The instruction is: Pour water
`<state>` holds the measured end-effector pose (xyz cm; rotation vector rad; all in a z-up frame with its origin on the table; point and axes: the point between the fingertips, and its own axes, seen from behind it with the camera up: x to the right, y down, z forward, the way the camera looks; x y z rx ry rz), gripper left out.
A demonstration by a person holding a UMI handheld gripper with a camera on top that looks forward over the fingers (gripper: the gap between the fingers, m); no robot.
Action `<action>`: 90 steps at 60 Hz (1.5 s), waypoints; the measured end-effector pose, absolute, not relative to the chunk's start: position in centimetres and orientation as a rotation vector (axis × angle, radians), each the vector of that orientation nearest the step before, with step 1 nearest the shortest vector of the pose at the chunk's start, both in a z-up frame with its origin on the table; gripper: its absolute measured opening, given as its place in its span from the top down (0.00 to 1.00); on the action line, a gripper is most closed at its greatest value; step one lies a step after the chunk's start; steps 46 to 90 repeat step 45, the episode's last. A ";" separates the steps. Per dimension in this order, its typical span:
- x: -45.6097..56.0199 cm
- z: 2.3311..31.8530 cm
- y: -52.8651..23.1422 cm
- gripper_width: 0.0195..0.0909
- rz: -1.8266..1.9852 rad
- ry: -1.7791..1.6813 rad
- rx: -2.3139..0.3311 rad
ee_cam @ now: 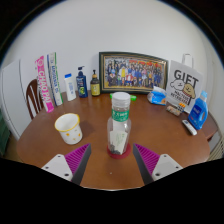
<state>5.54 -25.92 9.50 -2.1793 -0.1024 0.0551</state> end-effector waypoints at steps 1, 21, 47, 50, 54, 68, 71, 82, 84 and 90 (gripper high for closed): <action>5.4 9.9 -26.5 0.07 0.054 -0.097 -2.186; 3.7 15.9 -35.2 0.08 0.007 -0.015 -2.258; 3.1 17.4 -36.8 0.07 -0.042 -0.006 -2.243; 3.1 17.4 -36.8 0.07 -0.042 -0.006 -2.243; 3.1 17.4 -36.8 0.07 -0.042 -0.006 -2.243; 3.1 17.4 -36.8 0.07 -0.042 -0.006 -2.243; 3.1 17.4 -36.8 0.07 -0.042 -0.006 -2.243; 3.1 17.4 -36.8 0.07 -0.042 -0.006 -2.243; 3.1 17.4 -36.8 0.07 -0.042 -0.006 -2.243; 3.1 17.4 -36.8 0.07 -0.042 -0.006 -2.243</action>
